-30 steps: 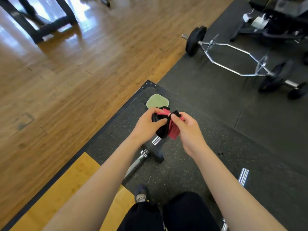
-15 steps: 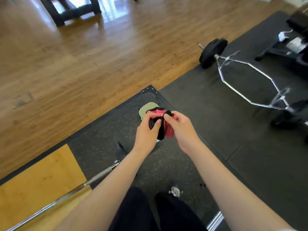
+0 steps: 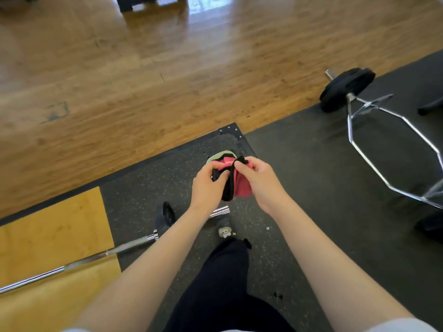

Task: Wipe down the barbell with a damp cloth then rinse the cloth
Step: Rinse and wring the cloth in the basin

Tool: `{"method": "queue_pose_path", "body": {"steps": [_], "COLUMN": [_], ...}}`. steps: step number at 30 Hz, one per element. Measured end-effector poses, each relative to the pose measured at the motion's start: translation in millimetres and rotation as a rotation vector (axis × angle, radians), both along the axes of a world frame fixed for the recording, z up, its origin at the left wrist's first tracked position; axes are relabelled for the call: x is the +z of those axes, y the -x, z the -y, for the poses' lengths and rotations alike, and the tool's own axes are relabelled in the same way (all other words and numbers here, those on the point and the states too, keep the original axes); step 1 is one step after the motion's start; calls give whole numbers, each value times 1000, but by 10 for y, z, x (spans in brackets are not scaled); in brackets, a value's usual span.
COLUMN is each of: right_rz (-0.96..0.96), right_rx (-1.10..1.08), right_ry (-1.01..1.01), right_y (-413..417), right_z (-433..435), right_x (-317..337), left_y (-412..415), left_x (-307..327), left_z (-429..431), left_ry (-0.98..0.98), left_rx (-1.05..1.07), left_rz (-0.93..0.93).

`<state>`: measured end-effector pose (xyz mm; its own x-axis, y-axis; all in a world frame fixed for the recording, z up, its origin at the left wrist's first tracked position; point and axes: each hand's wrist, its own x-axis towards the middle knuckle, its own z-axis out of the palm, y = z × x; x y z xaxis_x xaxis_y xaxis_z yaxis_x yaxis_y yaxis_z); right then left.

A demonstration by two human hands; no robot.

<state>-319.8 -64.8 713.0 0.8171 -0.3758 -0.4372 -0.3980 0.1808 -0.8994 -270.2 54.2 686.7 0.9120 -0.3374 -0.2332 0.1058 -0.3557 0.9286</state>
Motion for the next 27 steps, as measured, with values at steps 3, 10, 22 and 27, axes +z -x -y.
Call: {"method": "queue_pose_path", "body": {"steps": [3,10,22,27], "right_rz": [-2,-42,-124,-158], "right_rx": [19,94,330,460], "right_ry": [-4,-9,-80,-87], "right_y": [-346,-990,-1724,-1992], "right_z": [312,887,1549,1817], "right_x": [-22,-26,-483,-1208], "left_y": [-365,-937,-1456,-1568], "left_x": [-33,-20,-472,-1151], "left_z": [313,803,1359,1623], "left_ry": [-10,-31,-67,-100], "left_rx": [2,58,250,327], "left_rz": [-6,-22,-77,-107]}}
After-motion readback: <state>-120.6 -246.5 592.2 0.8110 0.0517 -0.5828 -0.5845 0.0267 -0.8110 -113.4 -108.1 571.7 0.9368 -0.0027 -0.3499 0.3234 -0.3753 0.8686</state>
